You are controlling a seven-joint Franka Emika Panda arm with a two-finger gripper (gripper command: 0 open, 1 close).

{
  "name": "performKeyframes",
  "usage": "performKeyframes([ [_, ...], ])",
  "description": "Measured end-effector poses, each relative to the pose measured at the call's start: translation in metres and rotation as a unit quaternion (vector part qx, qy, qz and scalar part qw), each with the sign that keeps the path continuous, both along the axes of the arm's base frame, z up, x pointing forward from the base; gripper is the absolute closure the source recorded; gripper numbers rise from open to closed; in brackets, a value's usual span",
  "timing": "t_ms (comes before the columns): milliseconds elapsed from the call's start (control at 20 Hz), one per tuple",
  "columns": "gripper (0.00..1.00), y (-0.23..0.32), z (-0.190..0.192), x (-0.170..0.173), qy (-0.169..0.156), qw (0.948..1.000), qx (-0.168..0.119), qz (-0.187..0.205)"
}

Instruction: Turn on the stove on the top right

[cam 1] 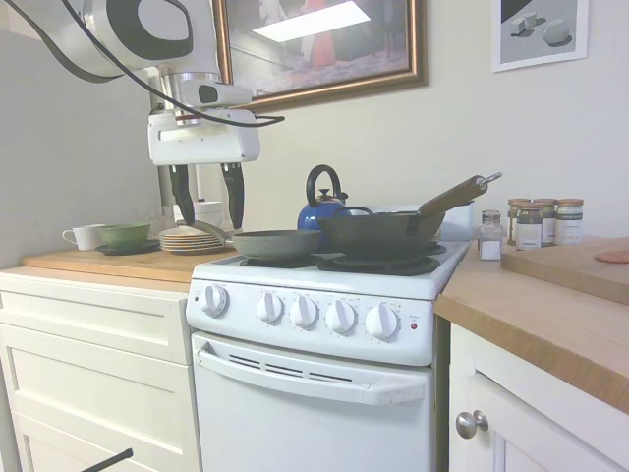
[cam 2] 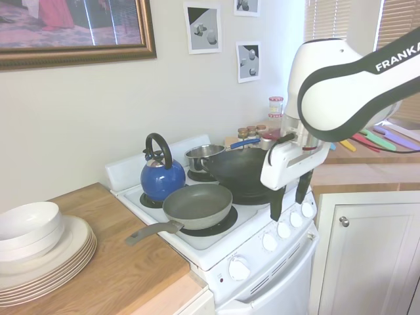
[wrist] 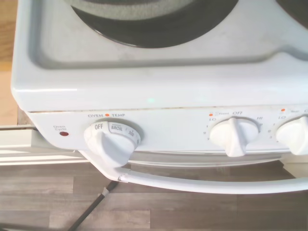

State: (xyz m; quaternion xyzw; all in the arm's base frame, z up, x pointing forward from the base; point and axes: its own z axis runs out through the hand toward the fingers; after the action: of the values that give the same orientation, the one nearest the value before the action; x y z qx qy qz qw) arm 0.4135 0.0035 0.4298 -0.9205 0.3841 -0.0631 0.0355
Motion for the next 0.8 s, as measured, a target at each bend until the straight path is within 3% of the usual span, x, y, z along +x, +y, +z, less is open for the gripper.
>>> performKeyframes([
  [300, 0.0, -0.005, -0.013, -0.003, 0.008, 0.9998, -0.003, -0.016],
  [800, 0.0, -0.044, -0.076, 0.015, 0.032, 0.9981, -0.018, -0.049],
])
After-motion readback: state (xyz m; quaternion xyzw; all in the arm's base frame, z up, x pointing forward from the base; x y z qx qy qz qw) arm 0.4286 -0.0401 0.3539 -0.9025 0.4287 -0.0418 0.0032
